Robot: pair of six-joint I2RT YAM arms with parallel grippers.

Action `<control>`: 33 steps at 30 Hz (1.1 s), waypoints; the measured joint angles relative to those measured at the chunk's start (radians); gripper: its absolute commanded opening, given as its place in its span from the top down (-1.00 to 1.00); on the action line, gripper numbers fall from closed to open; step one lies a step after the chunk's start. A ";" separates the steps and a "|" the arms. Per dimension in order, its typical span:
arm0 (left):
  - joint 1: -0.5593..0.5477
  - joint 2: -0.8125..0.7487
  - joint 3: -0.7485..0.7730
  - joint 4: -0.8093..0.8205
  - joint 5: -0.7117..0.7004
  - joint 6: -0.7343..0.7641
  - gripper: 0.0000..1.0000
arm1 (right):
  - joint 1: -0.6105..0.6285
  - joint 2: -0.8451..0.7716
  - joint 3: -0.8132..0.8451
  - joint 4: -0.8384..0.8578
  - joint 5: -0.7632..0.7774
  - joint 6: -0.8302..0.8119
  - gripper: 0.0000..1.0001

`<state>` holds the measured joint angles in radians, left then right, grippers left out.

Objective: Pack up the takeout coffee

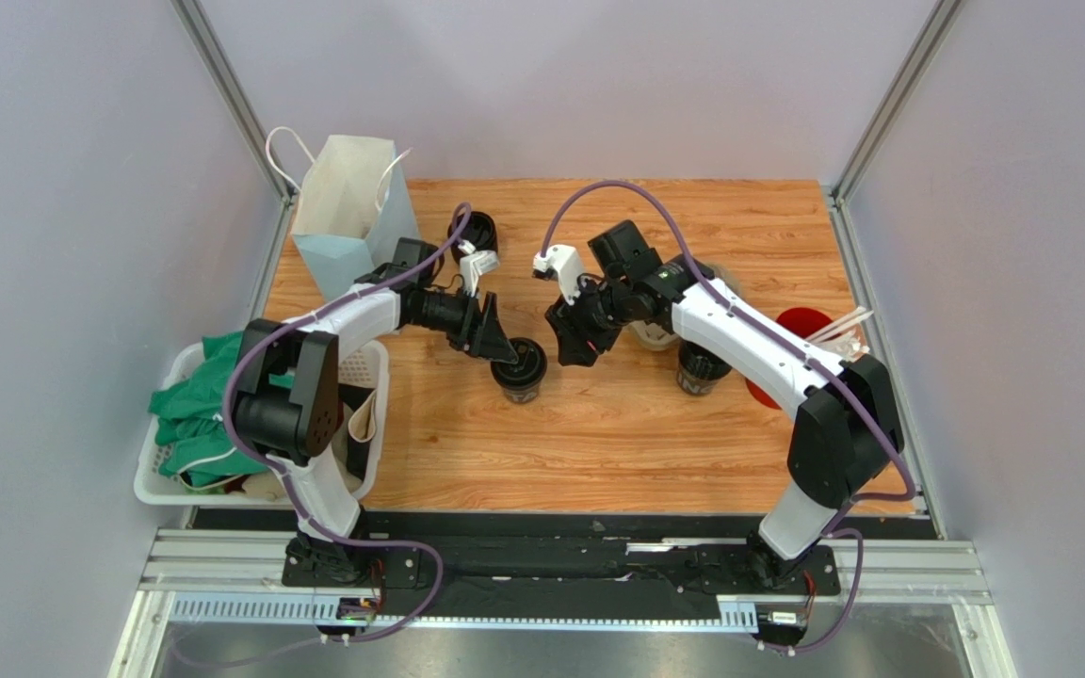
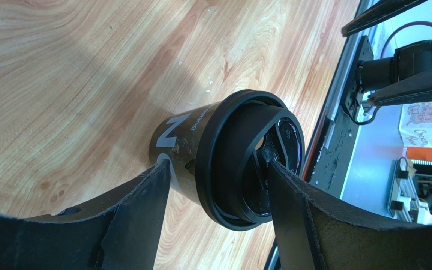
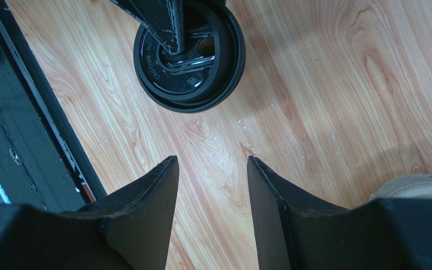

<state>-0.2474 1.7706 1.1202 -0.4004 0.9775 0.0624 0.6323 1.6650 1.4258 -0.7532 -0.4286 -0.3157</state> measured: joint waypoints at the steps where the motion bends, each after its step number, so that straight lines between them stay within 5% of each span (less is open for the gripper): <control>1: 0.000 0.001 0.000 0.000 0.000 0.000 -0.43 | 0.000 0.002 -0.004 0.011 -0.001 0.008 -0.03; 20: 0.000 0.016 0.001 0.001 0.016 -0.010 -0.43 | -0.137 0.329 0.165 0.069 -0.305 0.234 0.17; 33: -0.005 0.016 0.001 0.002 0.014 -0.011 -0.41 | -0.136 0.375 0.207 0.070 -0.402 0.279 0.17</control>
<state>-0.2520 1.7863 1.1213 -0.3985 0.9920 0.0513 0.4961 2.0399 1.6329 -0.6830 -0.8303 -0.0364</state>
